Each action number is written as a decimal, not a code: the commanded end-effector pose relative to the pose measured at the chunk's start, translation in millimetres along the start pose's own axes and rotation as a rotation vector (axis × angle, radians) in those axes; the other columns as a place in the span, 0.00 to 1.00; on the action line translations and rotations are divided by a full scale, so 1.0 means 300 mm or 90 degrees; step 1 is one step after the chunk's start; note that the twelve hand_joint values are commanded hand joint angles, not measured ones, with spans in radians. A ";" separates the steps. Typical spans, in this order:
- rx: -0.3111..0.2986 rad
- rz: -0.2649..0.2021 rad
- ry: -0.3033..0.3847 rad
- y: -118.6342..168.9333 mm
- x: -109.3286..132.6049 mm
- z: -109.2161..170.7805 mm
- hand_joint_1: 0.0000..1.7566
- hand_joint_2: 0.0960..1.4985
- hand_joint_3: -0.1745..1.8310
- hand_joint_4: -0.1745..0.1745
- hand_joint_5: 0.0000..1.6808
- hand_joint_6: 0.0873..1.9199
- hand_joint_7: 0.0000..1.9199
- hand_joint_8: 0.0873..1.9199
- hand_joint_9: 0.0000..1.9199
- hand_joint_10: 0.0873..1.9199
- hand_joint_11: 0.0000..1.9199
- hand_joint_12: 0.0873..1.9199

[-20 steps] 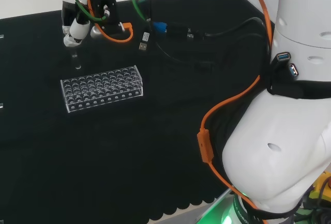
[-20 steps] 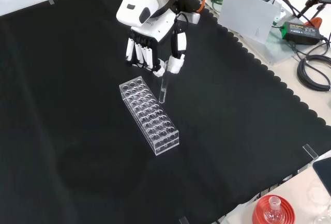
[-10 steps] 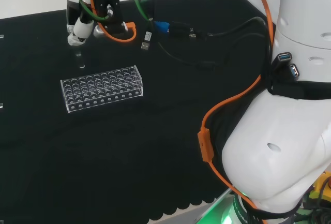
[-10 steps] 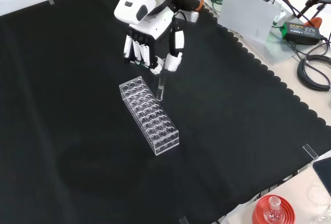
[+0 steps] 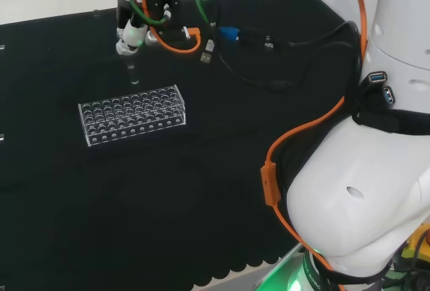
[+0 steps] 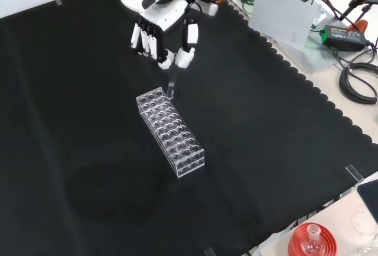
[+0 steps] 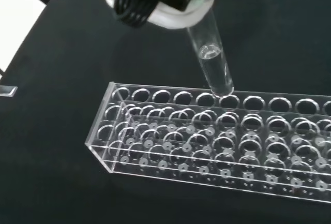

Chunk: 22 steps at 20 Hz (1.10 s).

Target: Shake the test tube.

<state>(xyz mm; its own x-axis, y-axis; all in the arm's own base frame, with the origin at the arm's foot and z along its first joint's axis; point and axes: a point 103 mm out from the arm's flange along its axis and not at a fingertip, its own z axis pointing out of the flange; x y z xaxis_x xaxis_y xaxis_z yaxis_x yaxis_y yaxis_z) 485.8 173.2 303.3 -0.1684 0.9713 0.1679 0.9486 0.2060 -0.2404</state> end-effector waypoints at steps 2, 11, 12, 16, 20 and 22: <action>-0.004 -0.075 0.022 0.056 0.149 0.014 0.68 0.42 0.40 0.02 0.75 0.32 0.72 0.27 0.58 0.28 0.35 0.67; 0.001 -0.137 0.036 0.093 0.316 0.029 0.68 0.42 0.40 0.02 0.75 0.32 0.72 0.27 0.58 0.28 0.35 0.67; 0.000 -0.129 0.036 0.089 0.297 0.026 0.68 0.42 0.40 0.02 0.75 0.32 0.72 0.27 0.58 0.28 0.35 0.67; -0.006 -0.097 0.027 0.066 0.213 0.013 0.68 0.42 0.40 0.03 0.75 0.32 0.72 0.27 0.58 0.28 0.35 0.67; -0.008 -0.070 0.029 0.043 0.143 0.004 0.68 0.42 0.39 0.03 0.75 0.32 0.72 0.27 0.58 0.28 0.35 0.67; -0.009 -0.067 0.026 0.036 0.130 0.001 0.68 0.42 0.39 0.03 0.75 0.32 0.72 0.27 0.58 0.28 0.35 0.67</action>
<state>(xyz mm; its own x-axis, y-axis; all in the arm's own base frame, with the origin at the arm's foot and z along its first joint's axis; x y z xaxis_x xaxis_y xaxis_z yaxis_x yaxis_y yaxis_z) 492.4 237.7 304.4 -0.2951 0.9241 0.2428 0.9153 0.3463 -0.2055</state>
